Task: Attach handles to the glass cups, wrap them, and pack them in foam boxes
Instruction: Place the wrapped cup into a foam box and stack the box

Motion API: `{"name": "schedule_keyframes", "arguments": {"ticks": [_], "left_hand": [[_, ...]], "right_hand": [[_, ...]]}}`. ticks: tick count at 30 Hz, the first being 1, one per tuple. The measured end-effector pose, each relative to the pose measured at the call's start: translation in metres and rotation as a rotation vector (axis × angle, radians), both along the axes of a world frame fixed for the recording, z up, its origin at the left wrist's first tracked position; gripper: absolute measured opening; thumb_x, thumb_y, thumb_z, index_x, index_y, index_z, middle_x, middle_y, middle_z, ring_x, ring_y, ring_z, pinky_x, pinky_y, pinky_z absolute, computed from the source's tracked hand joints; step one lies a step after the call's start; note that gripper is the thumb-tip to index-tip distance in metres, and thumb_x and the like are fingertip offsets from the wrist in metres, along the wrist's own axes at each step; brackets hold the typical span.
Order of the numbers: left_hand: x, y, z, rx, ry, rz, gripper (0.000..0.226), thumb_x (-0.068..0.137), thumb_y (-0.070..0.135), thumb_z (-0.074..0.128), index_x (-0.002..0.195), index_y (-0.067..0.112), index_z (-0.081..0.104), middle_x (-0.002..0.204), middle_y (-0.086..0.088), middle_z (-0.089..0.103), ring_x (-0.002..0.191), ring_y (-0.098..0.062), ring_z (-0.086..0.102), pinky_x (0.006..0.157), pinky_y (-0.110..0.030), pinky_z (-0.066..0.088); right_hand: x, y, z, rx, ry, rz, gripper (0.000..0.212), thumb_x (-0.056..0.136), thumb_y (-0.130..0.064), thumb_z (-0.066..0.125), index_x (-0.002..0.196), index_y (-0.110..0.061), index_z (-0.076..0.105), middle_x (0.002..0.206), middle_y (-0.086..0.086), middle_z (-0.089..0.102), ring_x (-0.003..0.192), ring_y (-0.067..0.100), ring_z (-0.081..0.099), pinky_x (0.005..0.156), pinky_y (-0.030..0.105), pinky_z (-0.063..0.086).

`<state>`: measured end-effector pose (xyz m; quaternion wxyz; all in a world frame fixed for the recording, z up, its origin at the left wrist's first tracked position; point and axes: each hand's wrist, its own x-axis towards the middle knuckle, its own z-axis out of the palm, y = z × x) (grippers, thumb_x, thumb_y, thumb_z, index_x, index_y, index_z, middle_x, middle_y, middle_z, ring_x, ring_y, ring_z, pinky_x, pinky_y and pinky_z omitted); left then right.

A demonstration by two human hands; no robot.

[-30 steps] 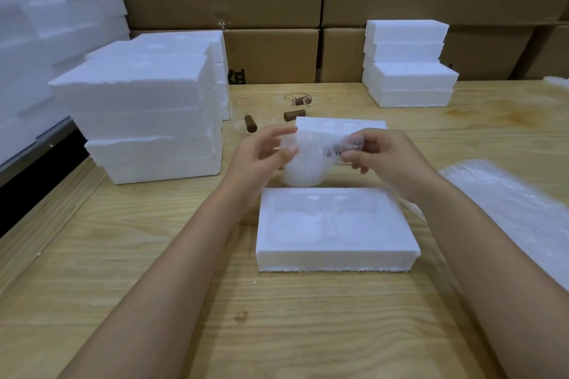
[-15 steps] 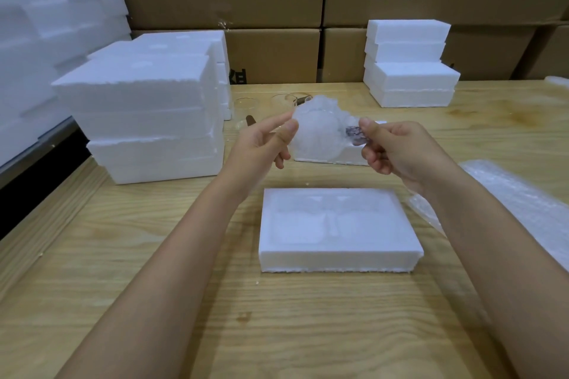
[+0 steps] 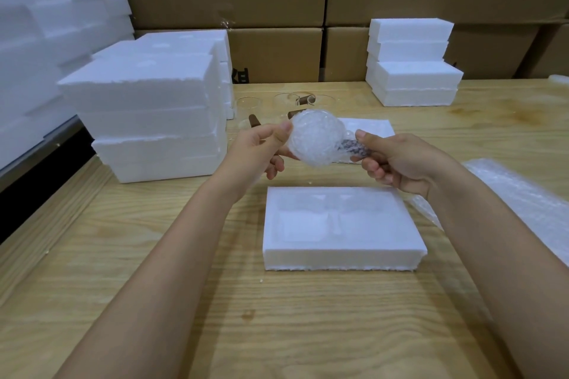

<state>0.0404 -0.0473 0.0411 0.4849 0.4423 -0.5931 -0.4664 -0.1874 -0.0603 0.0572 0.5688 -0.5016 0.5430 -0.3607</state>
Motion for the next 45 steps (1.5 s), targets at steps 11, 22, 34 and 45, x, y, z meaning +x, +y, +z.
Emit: {"name": "schedule_keyframes", "arguments": {"ticks": [11,22,34,45], "left_hand": [[0.001,0.000,0.003,0.166,0.437,-0.257,0.036,0.084,0.024,0.060,0.116,0.040,0.064,0.110,-0.001,0.072,0.087,-0.024,0.073,0.048,-0.021,0.055],[0.011,-0.007,-0.003,0.059,0.359,-0.225,0.040,0.076,0.004,0.064,0.104,0.032,0.073,0.092,-0.008,0.074,0.075,-0.016,0.069,0.067,-0.024,0.057],[0.016,-0.003,0.009,0.083,0.246,-0.095,0.023,0.085,0.013,0.060,0.105,0.013,0.072,0.097,-0.010,0.073,0.085,-0.025,0.070,0.073,-0.031,0.058],[0.008,0.012,0.047,0.210,-0.280,0.057,0.031,0.085,0.040,0.068,0.089,0.010,0.071,0.078,-0.013,0.074,0.065,-0.031,0.072,0.051,-0.025,0.056]], "right_hand": [[0.004,0.001,-0.002,-0.240,-0.380,-0.048,0.013,0.085,-0.019,0.062,0.079,-0.007,0.062,0.059,0.001,0.062,0.051,0.008,0.055,0.048,0.013,0.046],[-0.006,0.002,0.000,-0.303,-0.465,0.091,0.022,0.068,-0.005,0.066,0.088,-0.012,0.071,0.072,0.004,0.069,0.063,0.013,0.064,0.063,0.017,0.052],[-0.009,0.003,0.001,-0.299,-0.326,0.186,0.027,0.059,0.002,0.067,0.071,-0.020,0.078,0.066,0.003,0.069,0.060,0.014,0.064,0.062,0.019,0.053],[-0.011,0.008,0.014,-0.206,-0.169,0.311,0.018,0.064,-0.011,0.071,0.077,-0.008,0.059,0.069,0.013,0.065,0.057,0.017,0.062,0.052,0.019,0.051]]}}
